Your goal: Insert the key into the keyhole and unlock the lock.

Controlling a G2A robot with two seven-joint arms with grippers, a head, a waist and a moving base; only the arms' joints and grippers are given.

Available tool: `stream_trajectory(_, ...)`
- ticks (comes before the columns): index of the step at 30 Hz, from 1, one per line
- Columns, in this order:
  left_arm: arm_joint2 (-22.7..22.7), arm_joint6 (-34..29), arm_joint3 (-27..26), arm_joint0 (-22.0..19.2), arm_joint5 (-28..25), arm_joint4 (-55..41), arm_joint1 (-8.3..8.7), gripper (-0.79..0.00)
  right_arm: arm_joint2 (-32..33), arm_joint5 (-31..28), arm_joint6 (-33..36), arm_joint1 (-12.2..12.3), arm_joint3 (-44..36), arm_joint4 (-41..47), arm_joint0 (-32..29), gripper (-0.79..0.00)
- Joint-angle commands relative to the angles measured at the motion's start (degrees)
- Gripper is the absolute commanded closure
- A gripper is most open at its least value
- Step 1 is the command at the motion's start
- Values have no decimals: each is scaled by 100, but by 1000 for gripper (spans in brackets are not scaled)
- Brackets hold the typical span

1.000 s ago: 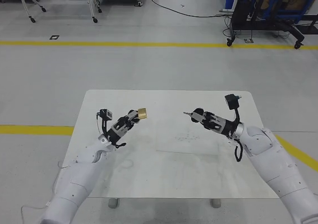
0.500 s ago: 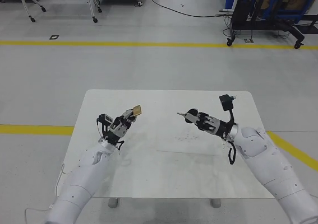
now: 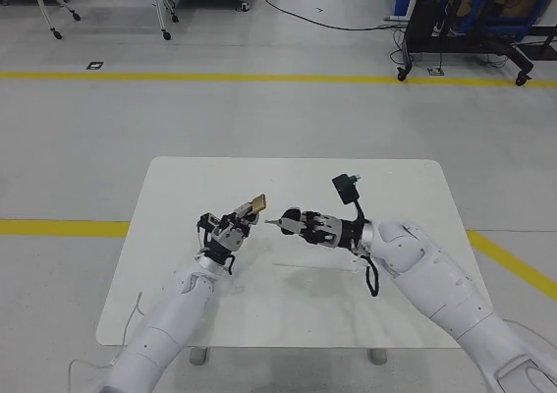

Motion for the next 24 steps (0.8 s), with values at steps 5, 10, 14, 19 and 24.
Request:
stream_trajectory(5, 45, -451, 222, -188, 153, -377, -135, 0, -130, -315, -300, -114, 233, -105, 57, 0)
stream_trajectory(10, 103, -766, 416, -262, 347, -669, -257, 0, -191, -370, -698, -216, 346, -533, 47, 0)
stream_trajectory(14, 101, -1030, 561, -302, 487, -922, -343, 0, -211, -289, -1048, -300, 421, -1045, 65, 0)
stream_trajectory(19, 126, -1292, 746, -406, 471, -816, -408, 0, -263, -171, -1350, -399, 535, -1424, 119, 0)
stream_trajectory(24, 117, -1605, 884, -455, 465, -831, -473, 0, -313, -122, -1534, -486, 690, -1619, 192, 0)
